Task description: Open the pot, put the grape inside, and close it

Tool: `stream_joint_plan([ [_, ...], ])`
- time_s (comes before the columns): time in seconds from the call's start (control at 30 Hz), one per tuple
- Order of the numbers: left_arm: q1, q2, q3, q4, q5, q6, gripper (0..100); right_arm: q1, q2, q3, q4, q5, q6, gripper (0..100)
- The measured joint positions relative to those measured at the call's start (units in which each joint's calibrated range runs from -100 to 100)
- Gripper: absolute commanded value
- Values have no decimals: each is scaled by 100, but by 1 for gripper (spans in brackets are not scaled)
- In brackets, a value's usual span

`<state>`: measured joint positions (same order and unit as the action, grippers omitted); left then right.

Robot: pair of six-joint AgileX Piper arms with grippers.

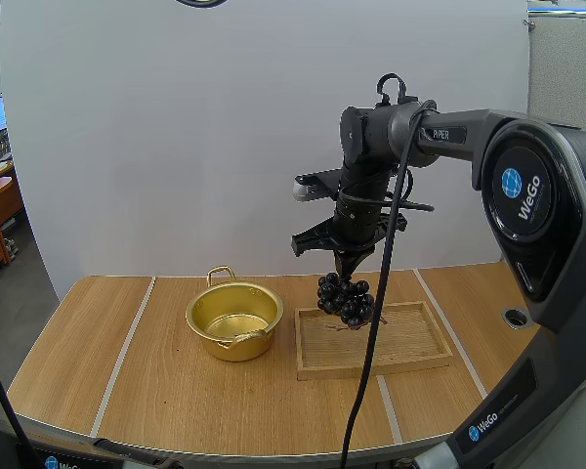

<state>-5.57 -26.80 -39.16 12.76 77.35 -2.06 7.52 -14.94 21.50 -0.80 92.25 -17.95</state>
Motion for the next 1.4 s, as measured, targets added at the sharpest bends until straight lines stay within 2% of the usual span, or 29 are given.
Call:
stream_joint_plan([
  [1.0,0,0,0,0,0,0,0,0,0,0,11,0,10,0],
  [1.23,0,0,0,0,0,0,0,0,0,-30,184,0,10,0],
  [1.4,0,0,0,0,0,0,0,0,0,-329,527,72,-22,0],
])
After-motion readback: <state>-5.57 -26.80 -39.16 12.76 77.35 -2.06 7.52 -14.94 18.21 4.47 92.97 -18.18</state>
